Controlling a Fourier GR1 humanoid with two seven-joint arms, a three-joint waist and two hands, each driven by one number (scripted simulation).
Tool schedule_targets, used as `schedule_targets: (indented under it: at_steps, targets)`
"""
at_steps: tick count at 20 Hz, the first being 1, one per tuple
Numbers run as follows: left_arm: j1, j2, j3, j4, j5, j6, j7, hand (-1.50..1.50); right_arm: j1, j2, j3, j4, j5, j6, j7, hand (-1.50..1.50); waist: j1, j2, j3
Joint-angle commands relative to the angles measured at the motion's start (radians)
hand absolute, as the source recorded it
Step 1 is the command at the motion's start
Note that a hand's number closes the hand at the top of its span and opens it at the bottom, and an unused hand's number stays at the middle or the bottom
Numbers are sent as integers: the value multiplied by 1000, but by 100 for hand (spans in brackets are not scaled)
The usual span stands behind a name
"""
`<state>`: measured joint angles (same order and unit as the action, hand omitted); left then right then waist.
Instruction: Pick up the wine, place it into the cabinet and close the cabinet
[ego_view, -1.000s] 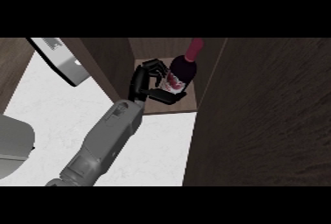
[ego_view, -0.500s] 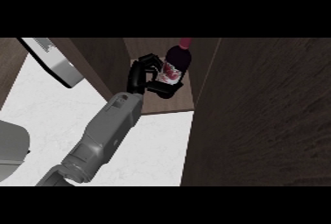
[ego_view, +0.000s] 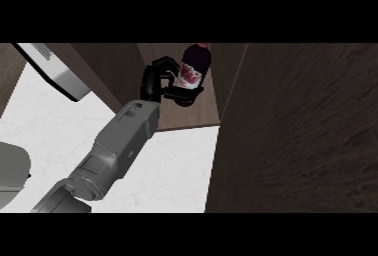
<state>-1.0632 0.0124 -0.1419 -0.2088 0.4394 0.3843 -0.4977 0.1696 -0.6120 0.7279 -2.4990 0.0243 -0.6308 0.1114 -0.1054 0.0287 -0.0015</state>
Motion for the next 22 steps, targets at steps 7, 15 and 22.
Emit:
schedule_targets:
  at_steps: [7,15,22]
  targets:
    - [-63,33,-9,97,-50,70,-56,-150,54,-19,35,-130,-43,29,8,-150,-13,5,0]
    - [-112,78,-9,151,-67,138,-30,-150,85,-32,29,-109,-56,53,-58,-150,-29,7,2]
    - [-91,79,26,102,-35,-30,-104,-150,93,-49,35,-146,-55,62,-52,-150,-24,7,-2]
